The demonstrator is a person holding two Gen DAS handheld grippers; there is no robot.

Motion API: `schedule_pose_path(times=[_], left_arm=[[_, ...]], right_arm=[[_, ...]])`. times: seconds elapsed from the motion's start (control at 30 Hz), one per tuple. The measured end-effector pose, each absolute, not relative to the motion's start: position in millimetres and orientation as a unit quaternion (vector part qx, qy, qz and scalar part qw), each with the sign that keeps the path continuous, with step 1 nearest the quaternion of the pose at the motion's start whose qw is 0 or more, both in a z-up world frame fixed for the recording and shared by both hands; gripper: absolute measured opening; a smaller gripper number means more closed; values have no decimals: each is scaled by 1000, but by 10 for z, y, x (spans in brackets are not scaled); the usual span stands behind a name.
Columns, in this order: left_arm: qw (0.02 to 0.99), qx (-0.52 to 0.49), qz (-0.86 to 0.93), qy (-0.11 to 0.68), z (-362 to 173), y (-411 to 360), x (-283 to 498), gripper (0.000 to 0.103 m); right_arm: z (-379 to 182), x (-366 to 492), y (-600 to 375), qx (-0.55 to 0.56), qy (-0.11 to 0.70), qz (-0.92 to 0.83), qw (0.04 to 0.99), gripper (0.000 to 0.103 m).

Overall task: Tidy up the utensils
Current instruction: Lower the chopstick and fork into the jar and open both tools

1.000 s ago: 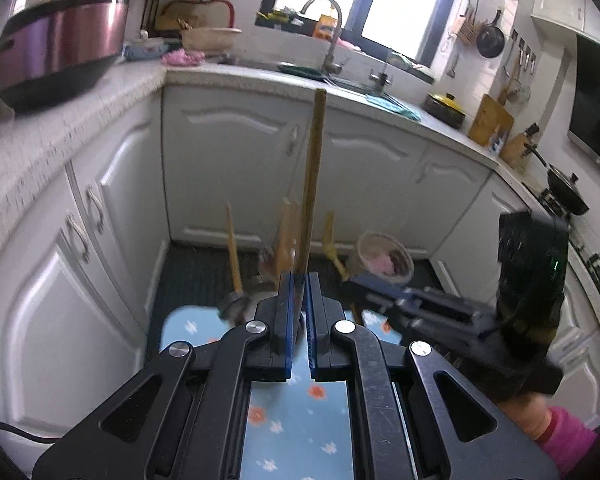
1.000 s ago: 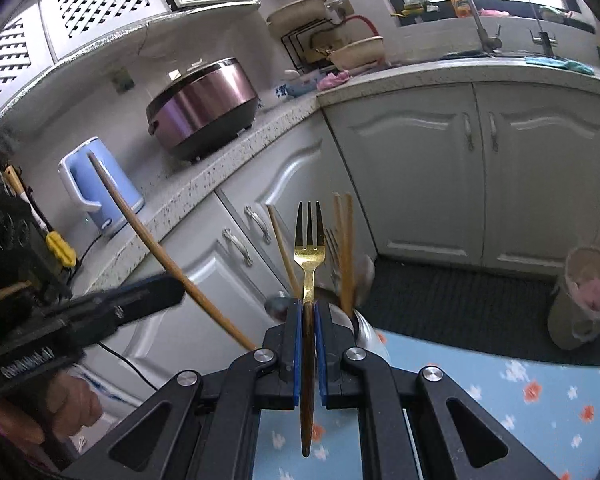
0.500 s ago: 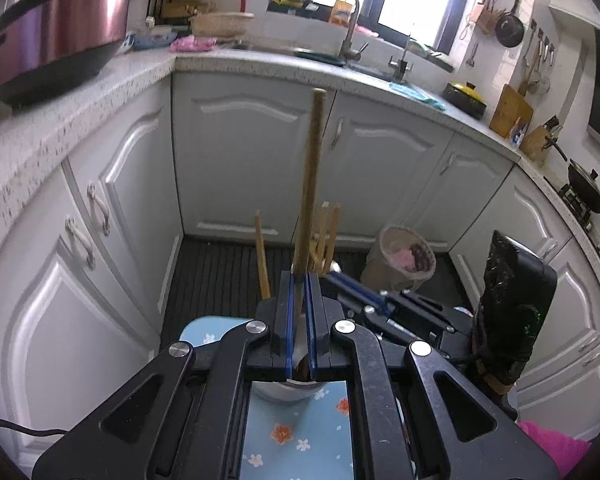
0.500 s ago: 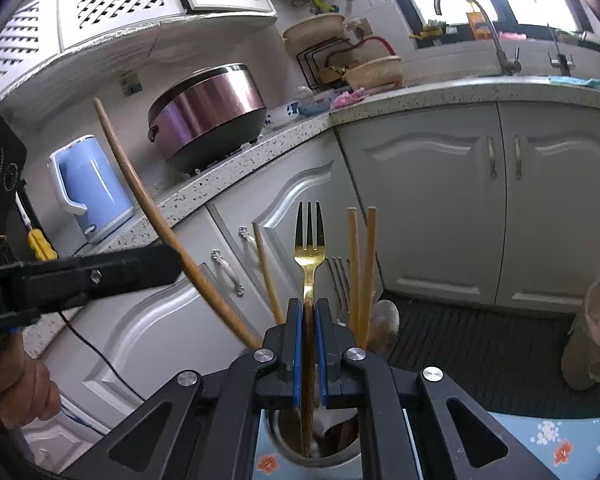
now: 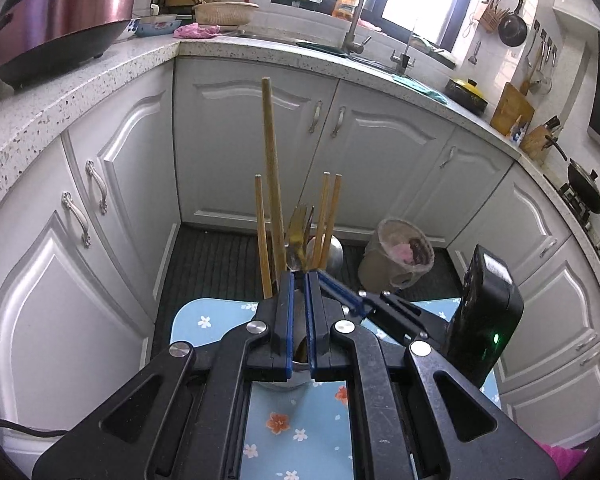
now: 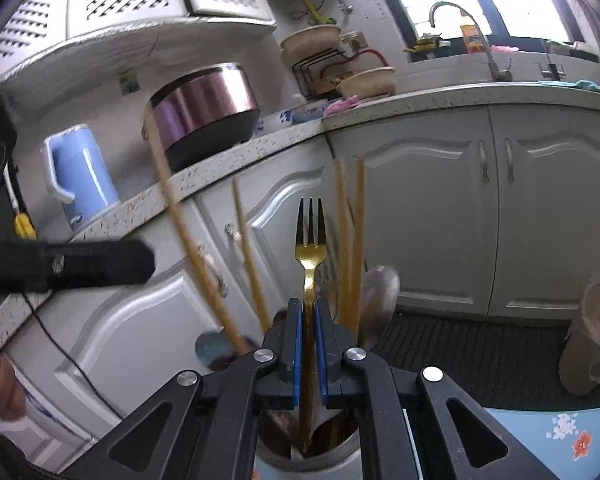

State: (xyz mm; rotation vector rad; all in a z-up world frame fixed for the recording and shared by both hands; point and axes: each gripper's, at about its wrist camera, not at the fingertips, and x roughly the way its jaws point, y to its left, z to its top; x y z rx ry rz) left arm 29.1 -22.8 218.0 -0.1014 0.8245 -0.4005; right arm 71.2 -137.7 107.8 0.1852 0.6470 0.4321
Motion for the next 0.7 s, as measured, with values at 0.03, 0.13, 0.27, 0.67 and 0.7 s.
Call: schedule_pose_path(times=[0.03,0.13,0.27,0.67,0.7], left_arm=[[895,-49,-194,398,2174,-228,290,4],[894,-50,-191,401,2133,-225,280,4],[893,-54,-184,407,2065,-218,243,4],[889,-53,-161,425,1728,-235,107,5],[889,-53,-158,427,1709,-234,112,5]], right_arm=[[1093,679,-1372,82,315,214,921,6],[1119,603,-1376,68,323,221,918,6],[1151,523,-1453,64,340,214,914,5],[1102,653,-1554,81,435,207,873,23],[1113,643,-1566,86,435,211,871,30]])
